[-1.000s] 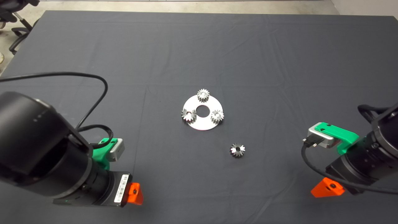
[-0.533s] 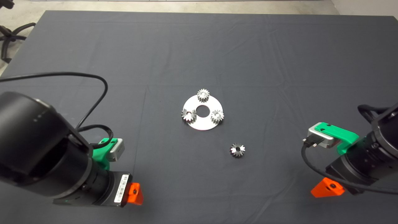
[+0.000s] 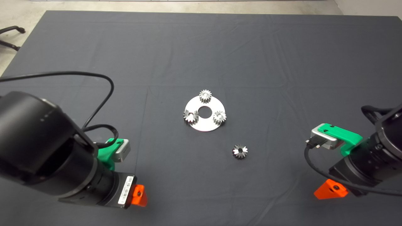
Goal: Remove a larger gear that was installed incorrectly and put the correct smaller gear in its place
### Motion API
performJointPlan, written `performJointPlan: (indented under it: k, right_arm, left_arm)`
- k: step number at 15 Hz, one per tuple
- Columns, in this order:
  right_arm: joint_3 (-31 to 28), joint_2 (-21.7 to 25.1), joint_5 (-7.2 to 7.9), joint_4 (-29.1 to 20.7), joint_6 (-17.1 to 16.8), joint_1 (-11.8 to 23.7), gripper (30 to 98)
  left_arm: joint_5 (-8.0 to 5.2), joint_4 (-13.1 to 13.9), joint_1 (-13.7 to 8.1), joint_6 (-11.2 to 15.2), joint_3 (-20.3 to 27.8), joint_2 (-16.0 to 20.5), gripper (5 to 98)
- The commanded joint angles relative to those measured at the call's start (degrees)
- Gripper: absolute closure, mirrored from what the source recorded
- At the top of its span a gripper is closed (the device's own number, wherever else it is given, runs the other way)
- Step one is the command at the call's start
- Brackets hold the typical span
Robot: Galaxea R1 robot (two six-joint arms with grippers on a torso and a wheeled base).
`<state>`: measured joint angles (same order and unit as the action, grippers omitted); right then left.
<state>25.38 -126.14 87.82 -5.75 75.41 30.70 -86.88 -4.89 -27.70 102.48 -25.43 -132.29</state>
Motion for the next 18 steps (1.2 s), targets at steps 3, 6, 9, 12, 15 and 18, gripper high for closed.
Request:
performJointPlan:
  k: [3,6,9,12,15,18]
  right_arm:
    - [-0.3,1.4,5.26,-2.2,0.1,1.3,30.9]
    - [-0.1,1.8,5.34,-2.2,0.1,1.3,30.9]
    - [-0.1,2.2,5.26,-2.2,0.1,1.3,30.9]
    - [-0.1,2.0,5.26,-2.2,0.0,1.3,30.9]
    - [-0.2,1.8,5.17,-2.2,0.0,1.3,30.9]
    - [-0.2,1.8,5.17,-2.2,0.0,1.2,30.9]
  left_arm:
    - [2.68,-5.6,-0.9,-8.1,-10.1,-4.3,5.3]
    - [3.69,-5.7,-0.8,-10.3,-15.6,-8.0,5.3]
    - [4.18,-5.7,-0.8,-12.5,-22.0,-13.6,5.3]
    - [5.64,-5.8,-0.8,-14.4,-28.6,-17.1,5.3]
    - [6.37,-7.0,-0.6,-16.5,-34.3,-21.2,5.3]
    - [6.55,-7.1,-0.5,-16.7,-37.7,-22.8,5.3]
